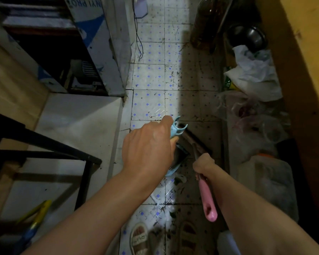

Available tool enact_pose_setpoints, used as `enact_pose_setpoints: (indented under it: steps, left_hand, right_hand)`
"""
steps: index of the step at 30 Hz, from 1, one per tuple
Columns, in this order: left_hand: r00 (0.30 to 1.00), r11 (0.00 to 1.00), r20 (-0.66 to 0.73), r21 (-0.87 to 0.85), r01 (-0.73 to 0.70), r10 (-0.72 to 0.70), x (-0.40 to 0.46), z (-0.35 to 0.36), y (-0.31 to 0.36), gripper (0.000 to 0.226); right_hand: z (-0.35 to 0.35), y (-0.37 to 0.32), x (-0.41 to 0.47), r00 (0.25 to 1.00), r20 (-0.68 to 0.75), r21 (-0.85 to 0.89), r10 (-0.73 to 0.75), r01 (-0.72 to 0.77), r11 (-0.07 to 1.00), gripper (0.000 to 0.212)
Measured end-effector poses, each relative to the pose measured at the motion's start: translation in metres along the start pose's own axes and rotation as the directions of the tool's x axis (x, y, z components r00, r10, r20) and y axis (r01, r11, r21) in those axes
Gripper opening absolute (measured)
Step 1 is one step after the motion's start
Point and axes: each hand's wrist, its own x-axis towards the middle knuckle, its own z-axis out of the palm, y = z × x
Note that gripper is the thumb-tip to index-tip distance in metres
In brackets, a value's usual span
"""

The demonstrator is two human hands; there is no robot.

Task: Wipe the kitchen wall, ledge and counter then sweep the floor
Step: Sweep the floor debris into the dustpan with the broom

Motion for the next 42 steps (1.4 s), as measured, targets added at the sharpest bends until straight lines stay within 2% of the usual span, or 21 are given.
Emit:
enact_pose_setpoints:
  steps: [4, 7, 11, 15, 18, 27, 33, 37, 42]
  left_hand:
    - [1.000, 1.000, 0.005, 0.007, 0.008, -0.008, -0.025, -0.011, -0.012, 0.023]
    - [1.000, 1.000, 0.011, 0.015, 0.003, -0.003, -0.045, -0.018, -0.019, 0.023]
    - [0.999, 0.999, 0.032, 0.032, -0.017, 0.016, -0.068, -0.026, -0.025, 0.026]
    - [0.998, 0.998, 0.057, 0.047, -0.036, 0.033, -0.084, -0.032, -0.028, 0.026]
    - [0.998, 0.998, 0.060, 0.052, -0.040, 0.037, -0.092, -0.035, -0.030, 0.025]
    - [0.998, 0.999, 0.048, 0.019, -0.045, 0.044, -0.086, -0.029, -0.017, 0.025]
    - [0.999, 1.000, 0.023, 0.009, -0.022, 0.022, -0.070, -0.012, -0.008, 0.024]
    - [1.000, 1.000, 0.001, -0.003, -0.006, 0.006, -0.065, -0.001, -0.001, 0.024]
    - [1.000, 1.000, -0.008, 0.005, 0.031, -0.030, -0.071, 0.006, 0.004, 0.027]
  right_hand:
    - [0.021, 0.012, -0.036, 0.998, 0.060, -0.017, 0.009, -0.008, 1.000, 0.037]
    - [0.042, 0.023, -0.064, 0.998, 0.067, -0.035, 0.003, -0.001, 0.999, 0.042]
    - [0.062, 0.035, -0.093, 0.995, 0.099, 0.035, 0.028, -0.032, 0.999, 0.042]
    - [0.055, 0.041, -0.110, 0.993, 0.104, 0.143, 0.048, -0.063, 0.988, 0.029]
    - [0.050, 0.044, -0.120, 0.994, 0.096, 0.154, 0.060, -0.074, 0.985, 0.023]
    - [0.024, 0.047, -0.088, 0.998, -0.033, 0.186, 0.050, -0.043, 0.982, 0.037]
    - [0.012, 0.042, -0.043, 0.996, -0.075, 0.144, 0.040, -0.029, 0.989, 0.037]
    - [0.010, 0.042, -0.026, 0.998, -0.060, 0.147, 0.033, -0.024, 0.989, 0.037]
    - [0.026, 0.052, -0.050, 0.999, -0.031, 0.111, 0.012, -0.008, 0.994, 0.040]
